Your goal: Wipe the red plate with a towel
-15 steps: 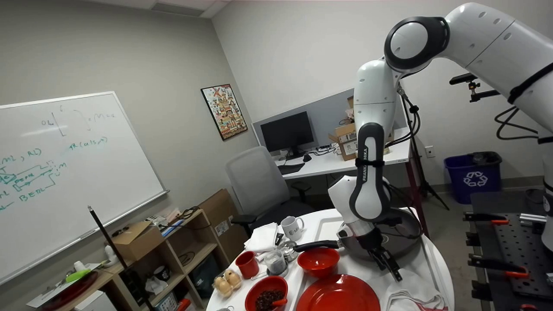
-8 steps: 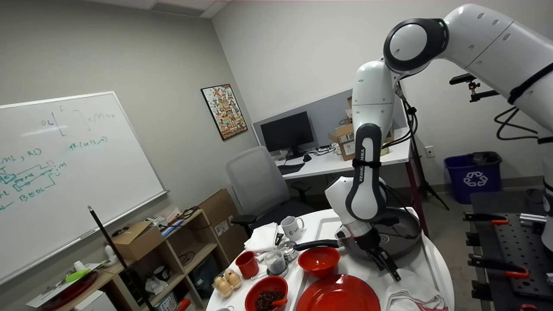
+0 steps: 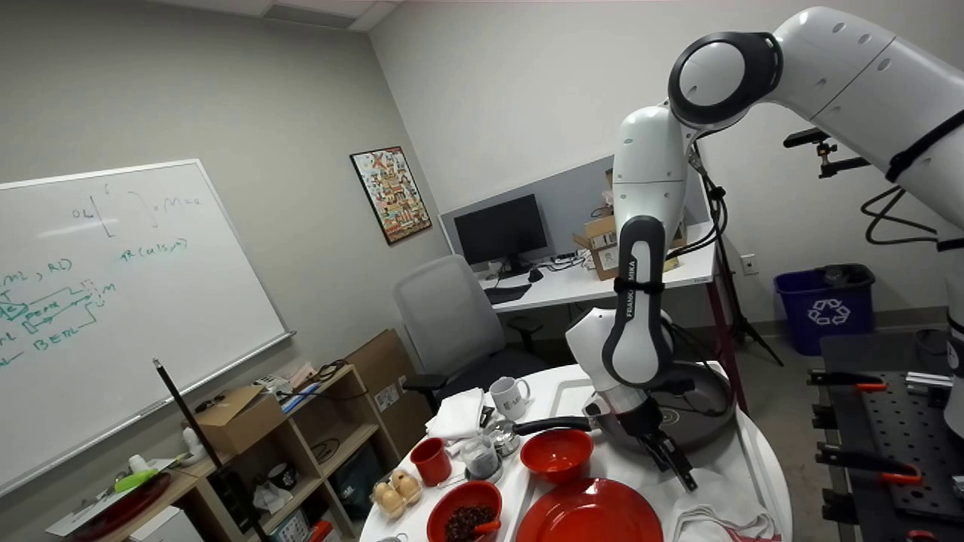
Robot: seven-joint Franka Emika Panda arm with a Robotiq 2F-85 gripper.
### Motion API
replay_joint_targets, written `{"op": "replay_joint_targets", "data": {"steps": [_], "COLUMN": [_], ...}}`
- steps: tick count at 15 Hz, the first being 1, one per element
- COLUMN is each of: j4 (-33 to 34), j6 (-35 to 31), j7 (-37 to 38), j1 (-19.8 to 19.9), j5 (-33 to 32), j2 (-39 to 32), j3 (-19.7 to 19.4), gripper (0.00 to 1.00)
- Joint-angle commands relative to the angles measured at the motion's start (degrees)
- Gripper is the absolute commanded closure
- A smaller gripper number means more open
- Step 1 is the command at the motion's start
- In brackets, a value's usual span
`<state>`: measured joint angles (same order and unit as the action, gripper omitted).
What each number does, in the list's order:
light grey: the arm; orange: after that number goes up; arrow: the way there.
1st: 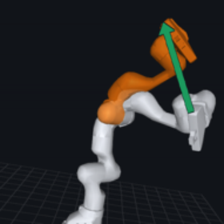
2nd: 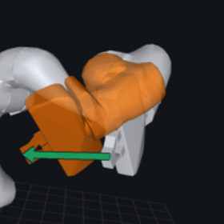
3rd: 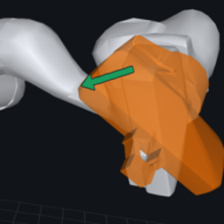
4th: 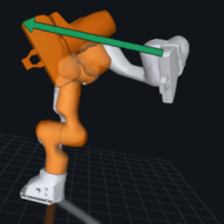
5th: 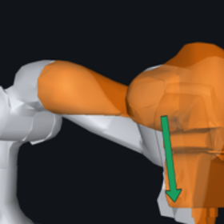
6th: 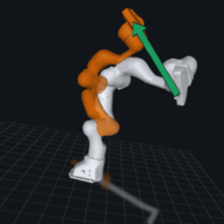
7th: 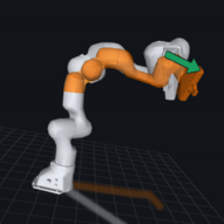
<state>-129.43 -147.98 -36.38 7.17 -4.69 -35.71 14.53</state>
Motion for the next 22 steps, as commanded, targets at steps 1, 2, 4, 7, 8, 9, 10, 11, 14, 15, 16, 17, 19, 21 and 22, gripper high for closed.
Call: {"op": "replay_joint_targets", "data": {"steps": [1, 2, 4, 7, 8, 9, 10, 11, 14, 15, 16, 17, 19, 21, 22], "j4": [0.40, 0.40, -0.03, -0.13, -0.04, 0.02, 0.04, 0.15, 1.15, 1.49, 1.72, 1.86, 2.10, 2.49, 2.76], "j6": [-1.65, -1.91, -3.27, -4.27, -4.40, -4.49, -4.57, -4.54, -3.72, -3.49, -3.33, -3.19, -2.97, -2.76, -2.61], "j7": [2.67, 3.31, 5.51, 8.67, 9.75, 10.73, 11.59, 12.20, 13.12, 13.12, 12.92, 12.61, 11.51, 10.63, 10.48], "j1": [-3.30, -4.04, -5.89, -8.17, -8.81, -9.53, -10.07, -10.47, -10.96, -10.97, -10.87, -10.82, -10.26, -9.79, -9.78], "j5": [-1.40, -1.75, -2.81, -4.89, -5.64, -6.40, -7.11, -7.70, -8.70, -8.75, -8.68, -8.65, -8.22, -8.02, -8.02], "j2": [-0.67, -0.68, -0.48, -0.61, -0.75, -0.83, -0.94, -1.14, -2.44, -2.93, -3.27, -3.50, -4.31, -5.64, -6.20], "j3": [-2.37, -2.83, -3.97, -5.37, -5.78, -6.29, -6.66, -6.97, -7.37, -7.30, -7.10, -6.89, -5.99, -5.27, -5.09], "gripper": [0.00, 0.00, 0.00, 0.00, 0.00, 0.00, 0.00, 0.00, 0.00, 0.00, 0.00, 0.00, 0.00, 0.00, 0.00]}}
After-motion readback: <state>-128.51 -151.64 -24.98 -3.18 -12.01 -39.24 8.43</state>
